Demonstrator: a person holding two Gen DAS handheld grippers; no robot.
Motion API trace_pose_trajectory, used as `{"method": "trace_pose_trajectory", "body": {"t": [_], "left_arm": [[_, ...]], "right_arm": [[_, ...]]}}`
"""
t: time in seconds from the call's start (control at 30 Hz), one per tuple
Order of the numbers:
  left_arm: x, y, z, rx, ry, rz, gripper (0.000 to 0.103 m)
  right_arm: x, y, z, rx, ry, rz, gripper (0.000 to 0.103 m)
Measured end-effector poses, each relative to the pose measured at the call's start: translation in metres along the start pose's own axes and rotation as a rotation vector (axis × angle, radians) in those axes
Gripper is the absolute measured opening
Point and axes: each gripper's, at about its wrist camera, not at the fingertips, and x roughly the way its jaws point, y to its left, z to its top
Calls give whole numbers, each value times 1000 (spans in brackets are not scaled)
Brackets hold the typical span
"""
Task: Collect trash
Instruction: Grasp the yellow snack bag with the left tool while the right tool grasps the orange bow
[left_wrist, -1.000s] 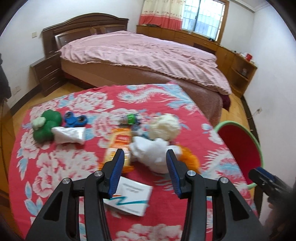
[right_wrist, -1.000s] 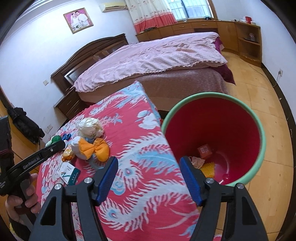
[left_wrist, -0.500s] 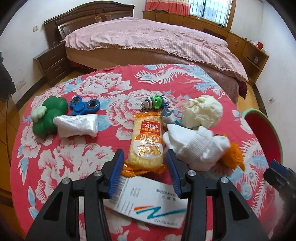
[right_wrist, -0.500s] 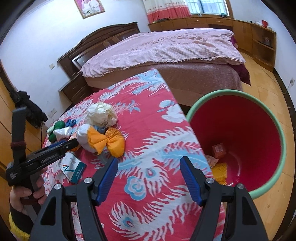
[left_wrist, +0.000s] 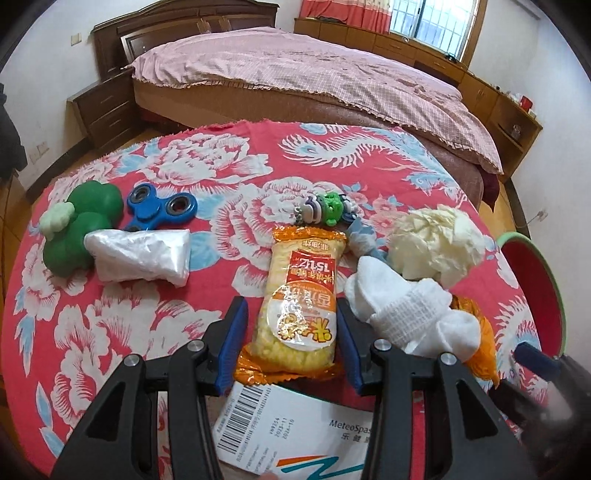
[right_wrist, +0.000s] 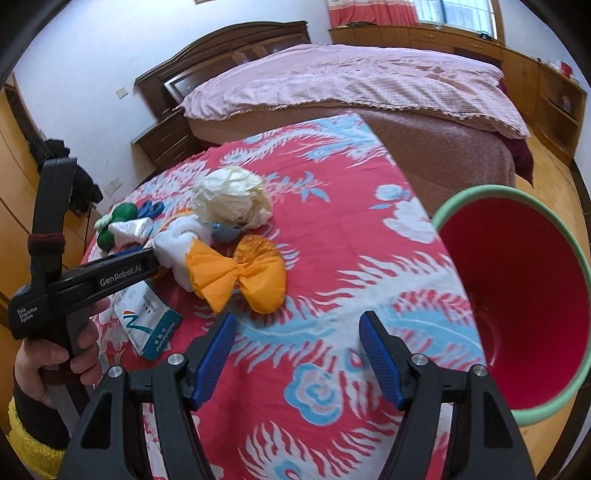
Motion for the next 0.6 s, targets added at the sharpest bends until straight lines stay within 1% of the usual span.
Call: {"method": "trace_pose_trajectory", "body": {"t": [0.1, 0.23, 0.33, 0.43, 0.47, 0.5, 0.53, 0.57, 0.6], "left_arm": [[0, 2, 0, -4, -2, -1, 47], [-2, 5, 0, -17, -16, -23, 40], [-6, 10, -1, -43, -28, -42, 39], [-16, 14, -1, -60, -60, -55, 39], [-19, 15, -1, -67, -70, -60, 39], [-23, 17, -2, -76, -82, -67, 39], [-26, 19, -2, -83, -90, -71, 39], [-29, 20, -2, -89, -96, -76, 39], [-32, 21, -3, -93, -101, -80, 39]], "right_arm": [[6, 7, 3, -23, 7, 3, 72], [14, 16, 7, -53, 13, 0, 72], [19, 19, 12, -62, 12, 0, 72], [24, 21, 16, -64, 9, 2, 71], [25, 22, 17, -65, 6, -1, 69], [26, 22, 18, -66, 3, -1, 65], [26, 22, 19, -64, 0, 1, 59], [26, 22, 19, -60, -2, 4, 56], [27, 22, 19, -52, -4, 4, 50]]}}
